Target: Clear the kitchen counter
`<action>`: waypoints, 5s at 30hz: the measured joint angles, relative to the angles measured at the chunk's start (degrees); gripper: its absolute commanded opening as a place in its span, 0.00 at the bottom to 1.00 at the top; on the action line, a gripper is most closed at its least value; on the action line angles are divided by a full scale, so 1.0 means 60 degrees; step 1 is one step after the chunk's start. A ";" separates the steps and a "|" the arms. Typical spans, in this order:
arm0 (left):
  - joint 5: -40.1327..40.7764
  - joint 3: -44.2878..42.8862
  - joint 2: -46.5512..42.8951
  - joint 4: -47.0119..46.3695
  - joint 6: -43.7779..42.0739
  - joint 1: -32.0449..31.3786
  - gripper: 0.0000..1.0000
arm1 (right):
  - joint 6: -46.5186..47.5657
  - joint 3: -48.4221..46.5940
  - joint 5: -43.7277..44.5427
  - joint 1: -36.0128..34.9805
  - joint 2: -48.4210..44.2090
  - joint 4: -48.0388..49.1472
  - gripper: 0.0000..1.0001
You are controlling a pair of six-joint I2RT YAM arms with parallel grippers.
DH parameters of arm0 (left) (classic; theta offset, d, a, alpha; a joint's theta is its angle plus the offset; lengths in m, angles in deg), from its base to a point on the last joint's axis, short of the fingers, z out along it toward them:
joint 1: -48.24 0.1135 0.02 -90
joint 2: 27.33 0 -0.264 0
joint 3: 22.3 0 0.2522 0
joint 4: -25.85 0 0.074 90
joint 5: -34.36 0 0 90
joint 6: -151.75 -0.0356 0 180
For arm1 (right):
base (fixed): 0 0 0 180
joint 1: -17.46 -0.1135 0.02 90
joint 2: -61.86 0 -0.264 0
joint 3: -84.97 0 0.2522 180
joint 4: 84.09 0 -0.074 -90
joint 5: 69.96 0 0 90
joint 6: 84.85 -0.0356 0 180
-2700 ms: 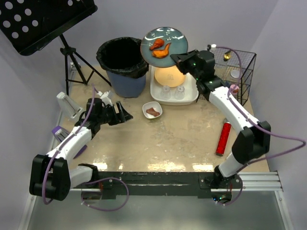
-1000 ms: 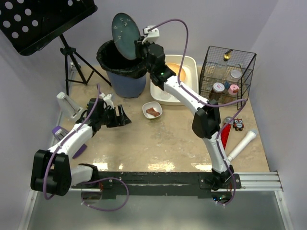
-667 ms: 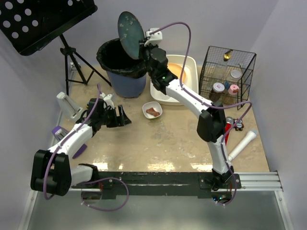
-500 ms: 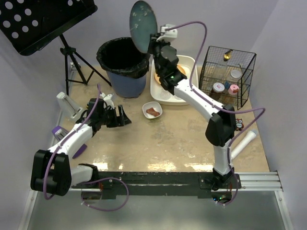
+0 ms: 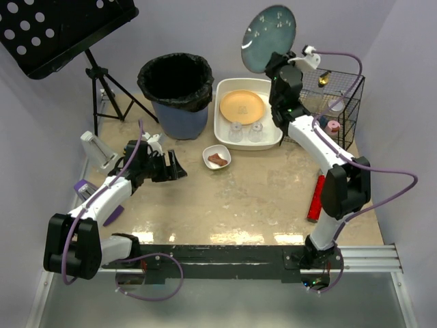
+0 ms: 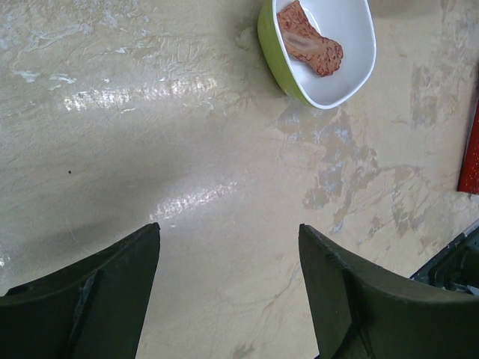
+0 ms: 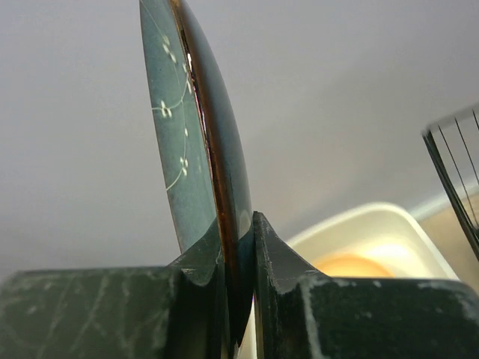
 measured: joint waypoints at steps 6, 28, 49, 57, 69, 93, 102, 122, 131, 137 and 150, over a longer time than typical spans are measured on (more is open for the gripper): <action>-0.0011 0.0000 0.0000 0.0000 0.0000 0.0000 0.79 | -0.0554 0.1147 -0.0528 0.0124 0.0124 -0.0914 0.00; -0.0047 0.0000 0.0073 0.0004 0.0000 0.0000 0.79 | -0.2091 0.1111 -0.2688 0.0572 0.2510 -0.1443 0.00; -0.0080 0.0000 0.0211 0.0004 0.0000 0.0000 0.79 | -0.3042 0.0492 -0.4958 0.1122 0.3945 -0.0994 0.00; -0.0091 0.0000 0.0284 0.0007 0.0000 0.0000 0.79 | -0.3242 0.0412 -0.5096 0.1202 0.4353 -0.1191 0.00; -0.0160 0.0000 0.0306 0.0011 0.0000 0.0000 0.79 | -0.3490 -0.0259 -0.5289 0.1253 0.4459 -0.1683 0.29; -0.0229 0.0000 0.0361 0.0004 0.0000 0.0000 0.79 | -0.3479 -0.0437 -0.5515 0.1373 0.4634 -0.2047 0.54; -0.0229 0.0000 0.0397 0.0007 0.0000 0.0000 0.78 | -0.3475 -0.0739 -0.5617 0.1410 0.4634 -0.2634 0.65; -0.0302 0.0000 0.0401 0.0004 0.0000 0.0000 0.78 | -0.2579 -0.1647 -0.4819 0.1410 0.4634 -0.4954 0.71; -0.0302 0.0000 0.0401 0.0004 0.0000 0.0000 0.78 | -0.2098 -0.1687 -0.4167 0.1410 0.4634 -0.5395 0.72; -0.0306 0.0000 0.0401 0.0004 0.0000 0.0000 0.78 | -0.1701 -0.1796 -0.3632 0.1410 0.4630 -0.5512 0.72; -0.0310 0.0000 0.0448 0.0000 0.0000 0.0000 0.78 | -0.0608 -0.2401 -0.2481 0.1377 0.4626 -0.5887 0.63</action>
